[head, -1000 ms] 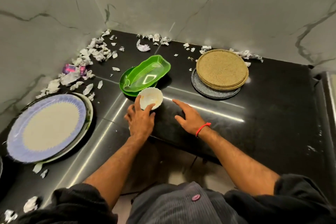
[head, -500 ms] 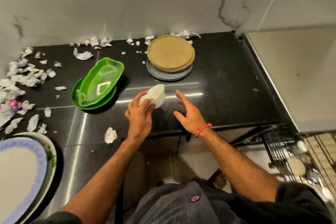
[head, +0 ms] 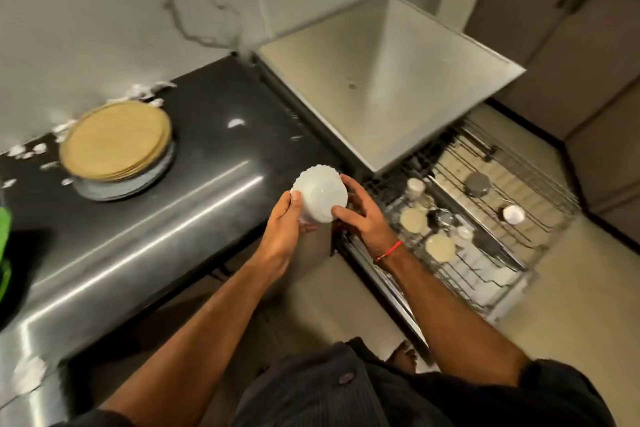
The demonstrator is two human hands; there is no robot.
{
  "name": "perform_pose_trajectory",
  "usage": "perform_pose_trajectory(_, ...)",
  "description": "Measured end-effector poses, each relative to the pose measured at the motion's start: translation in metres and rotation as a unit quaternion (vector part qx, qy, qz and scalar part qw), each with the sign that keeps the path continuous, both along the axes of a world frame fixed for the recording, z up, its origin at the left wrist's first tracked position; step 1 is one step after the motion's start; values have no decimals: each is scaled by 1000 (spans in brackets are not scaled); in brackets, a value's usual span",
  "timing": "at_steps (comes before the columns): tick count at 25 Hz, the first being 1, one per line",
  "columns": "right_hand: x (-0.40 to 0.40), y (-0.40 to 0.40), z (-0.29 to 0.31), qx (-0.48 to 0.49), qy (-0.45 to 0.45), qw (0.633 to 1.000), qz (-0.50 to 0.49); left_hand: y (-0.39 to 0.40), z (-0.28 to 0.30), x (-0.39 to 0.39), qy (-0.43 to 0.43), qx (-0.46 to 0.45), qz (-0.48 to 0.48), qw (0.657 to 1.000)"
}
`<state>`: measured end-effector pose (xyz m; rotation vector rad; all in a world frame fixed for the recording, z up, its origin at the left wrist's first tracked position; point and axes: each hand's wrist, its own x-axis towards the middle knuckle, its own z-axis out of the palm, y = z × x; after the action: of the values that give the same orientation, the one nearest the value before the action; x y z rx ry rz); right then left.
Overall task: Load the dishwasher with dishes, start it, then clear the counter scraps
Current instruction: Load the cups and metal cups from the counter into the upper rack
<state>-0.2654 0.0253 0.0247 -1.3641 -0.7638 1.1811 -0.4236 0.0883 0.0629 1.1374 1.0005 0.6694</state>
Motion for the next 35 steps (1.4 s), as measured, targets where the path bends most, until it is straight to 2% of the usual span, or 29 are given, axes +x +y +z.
perform_pose_trajectory(4, 108, -75, -10, -43, -11, 991, -127, -51, -11, 133, 63, 6, -85, 994)
perform_pose_trajectory(8, 189, -130, -16, -74, -13, 974, -215, -83, -24, 230, 80, 4, -160, 984)
perform_pose_trajectory(13, 254, -160, -35, -128, -7, 960, -247, -82, -46, 304, 150, 10, -261, 954)
perform_pose_trajectory(19, 323, -101, -60, -171, -78, 953, -236, -25, -91, 386, 208, 18, -299, 931)
perform_pose_trajectory(23, 388, -39, -99, -247, -144, 927, -243, 25, -133, 455, 240, 6, -284, 928)
perform_pose_trajectory(26, 444, 13, -136, -266, -176, 921, -224, 63, -185, 512, 253, -7, -280, 926)
perform_pose_trajectory(30, 494, 60, -199, -335, -265, 890, -162, 99, -251, 568, 277, 37, -243, 929)
perform_pose_trajectory(35, 512, 78, -249, -384, -313, 865, -73, 115, -302, 592, 318, 42, -217, 922)
